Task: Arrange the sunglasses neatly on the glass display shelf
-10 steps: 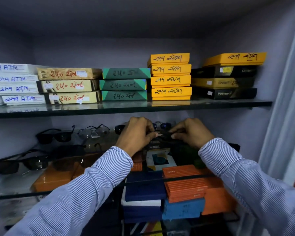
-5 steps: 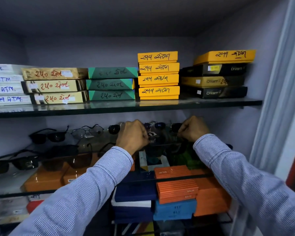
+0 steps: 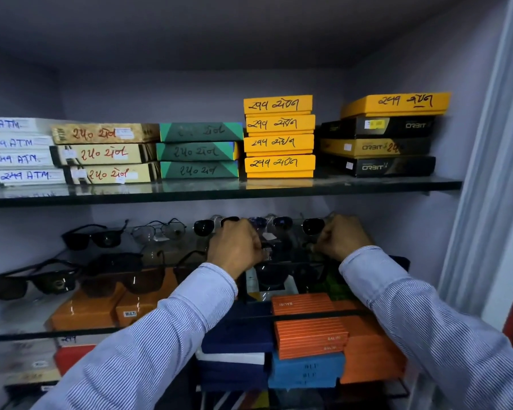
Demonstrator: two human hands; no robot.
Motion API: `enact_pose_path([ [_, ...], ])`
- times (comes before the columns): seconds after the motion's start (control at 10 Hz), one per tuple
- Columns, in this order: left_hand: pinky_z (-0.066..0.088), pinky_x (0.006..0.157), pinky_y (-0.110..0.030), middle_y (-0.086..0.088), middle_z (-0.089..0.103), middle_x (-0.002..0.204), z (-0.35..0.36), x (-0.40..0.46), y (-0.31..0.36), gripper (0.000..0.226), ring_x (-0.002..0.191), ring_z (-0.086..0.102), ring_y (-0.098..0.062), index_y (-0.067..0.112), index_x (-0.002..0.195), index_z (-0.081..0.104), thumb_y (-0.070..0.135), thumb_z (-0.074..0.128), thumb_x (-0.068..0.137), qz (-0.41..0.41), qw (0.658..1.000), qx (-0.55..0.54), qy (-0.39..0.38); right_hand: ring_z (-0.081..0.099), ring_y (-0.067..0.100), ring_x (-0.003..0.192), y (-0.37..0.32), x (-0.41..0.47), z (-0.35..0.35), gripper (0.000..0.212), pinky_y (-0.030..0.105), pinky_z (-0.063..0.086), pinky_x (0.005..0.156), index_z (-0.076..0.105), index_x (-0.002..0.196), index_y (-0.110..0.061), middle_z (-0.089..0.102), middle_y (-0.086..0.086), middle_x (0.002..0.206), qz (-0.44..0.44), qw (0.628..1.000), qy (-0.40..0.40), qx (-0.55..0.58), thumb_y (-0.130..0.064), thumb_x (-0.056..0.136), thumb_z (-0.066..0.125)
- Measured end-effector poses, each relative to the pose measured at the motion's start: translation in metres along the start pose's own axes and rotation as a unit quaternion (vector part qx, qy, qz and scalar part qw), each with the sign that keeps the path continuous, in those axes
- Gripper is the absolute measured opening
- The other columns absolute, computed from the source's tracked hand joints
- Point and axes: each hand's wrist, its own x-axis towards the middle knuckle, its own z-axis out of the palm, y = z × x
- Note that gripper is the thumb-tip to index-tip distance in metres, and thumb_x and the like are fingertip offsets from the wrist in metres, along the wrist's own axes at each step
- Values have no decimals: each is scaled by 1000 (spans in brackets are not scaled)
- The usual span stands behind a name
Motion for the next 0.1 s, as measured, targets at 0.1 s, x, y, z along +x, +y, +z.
enact_pose_path([
  [0.1,62,84,-41,-4,79,100,-12,-26,6,29,98,74,-25,20,98,80,46,77,86,39,994,45,92,70,14,77,3,-33,-16,19,19,53,74,84,78,-12,78,5,90,-27,997,61,35,-30,73,85],
])
